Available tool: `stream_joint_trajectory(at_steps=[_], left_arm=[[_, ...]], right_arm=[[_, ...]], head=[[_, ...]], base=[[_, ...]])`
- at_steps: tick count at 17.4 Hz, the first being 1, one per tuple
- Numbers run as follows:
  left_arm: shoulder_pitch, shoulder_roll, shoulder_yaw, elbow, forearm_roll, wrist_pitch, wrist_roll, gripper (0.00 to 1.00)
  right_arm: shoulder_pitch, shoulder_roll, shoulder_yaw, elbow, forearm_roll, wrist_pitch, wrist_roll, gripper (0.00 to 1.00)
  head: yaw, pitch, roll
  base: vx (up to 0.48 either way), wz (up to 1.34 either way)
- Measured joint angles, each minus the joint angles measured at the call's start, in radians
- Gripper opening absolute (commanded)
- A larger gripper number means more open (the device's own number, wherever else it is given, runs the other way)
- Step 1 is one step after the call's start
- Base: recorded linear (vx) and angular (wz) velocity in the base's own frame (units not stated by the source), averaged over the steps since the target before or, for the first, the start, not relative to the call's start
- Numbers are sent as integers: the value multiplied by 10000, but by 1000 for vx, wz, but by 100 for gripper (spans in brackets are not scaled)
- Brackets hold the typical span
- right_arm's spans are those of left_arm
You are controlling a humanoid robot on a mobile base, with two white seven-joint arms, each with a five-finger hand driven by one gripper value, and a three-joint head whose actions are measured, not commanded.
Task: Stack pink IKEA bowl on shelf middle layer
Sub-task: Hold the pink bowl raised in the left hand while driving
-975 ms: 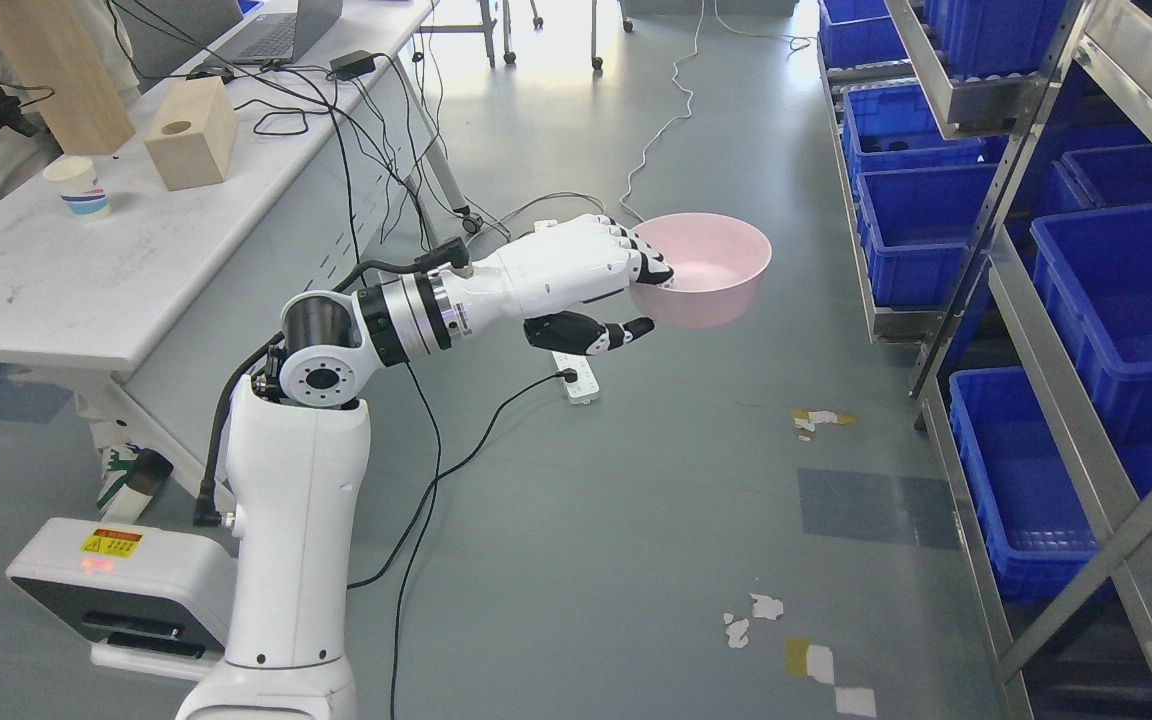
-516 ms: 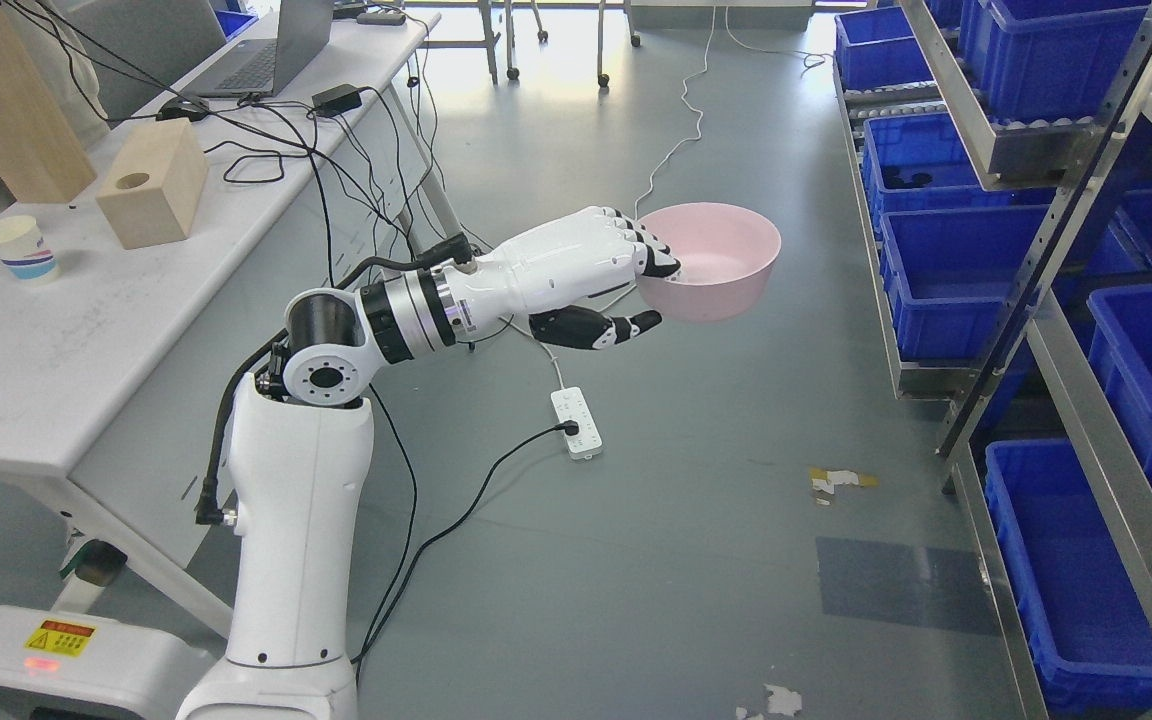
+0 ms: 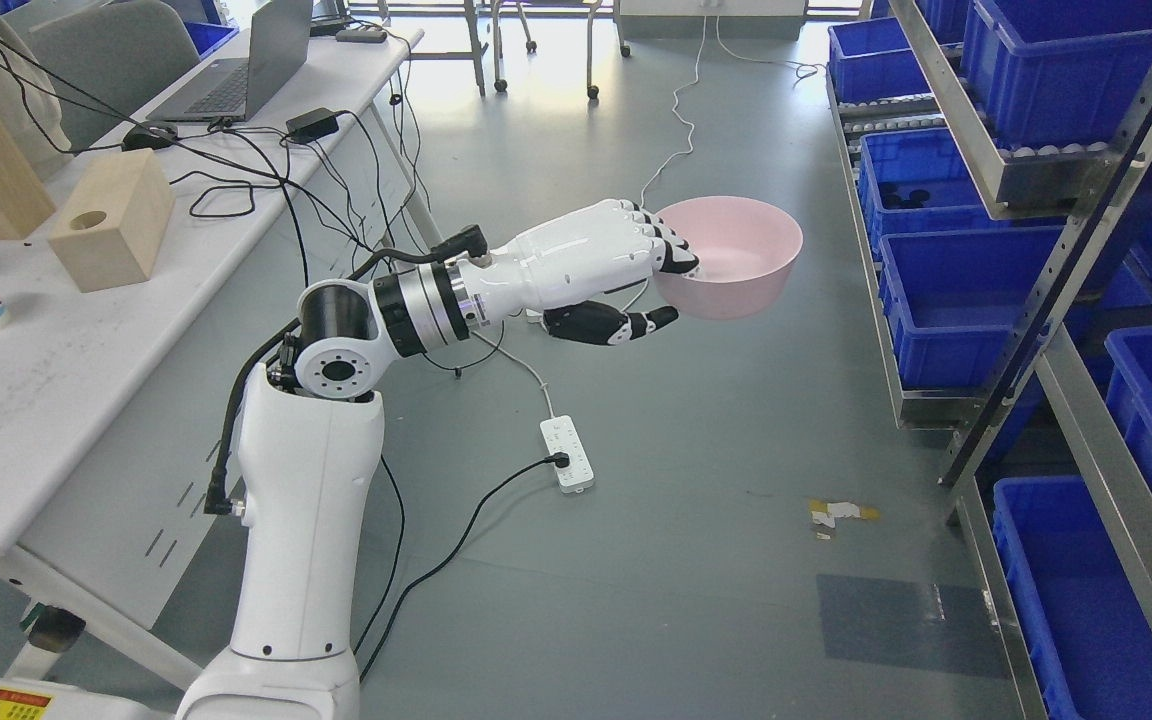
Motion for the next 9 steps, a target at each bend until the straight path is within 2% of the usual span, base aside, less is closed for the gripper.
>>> stream_joint_trajectory(at_steps=[9], left_arm=[[-32, 0, -314, 23, -28, 0, 70, 2]], right_arm=[[-5, 0, 0, 0, 0, 0, 0, 100]], head=[[0, 0, 0]], base=[[41, -151]])
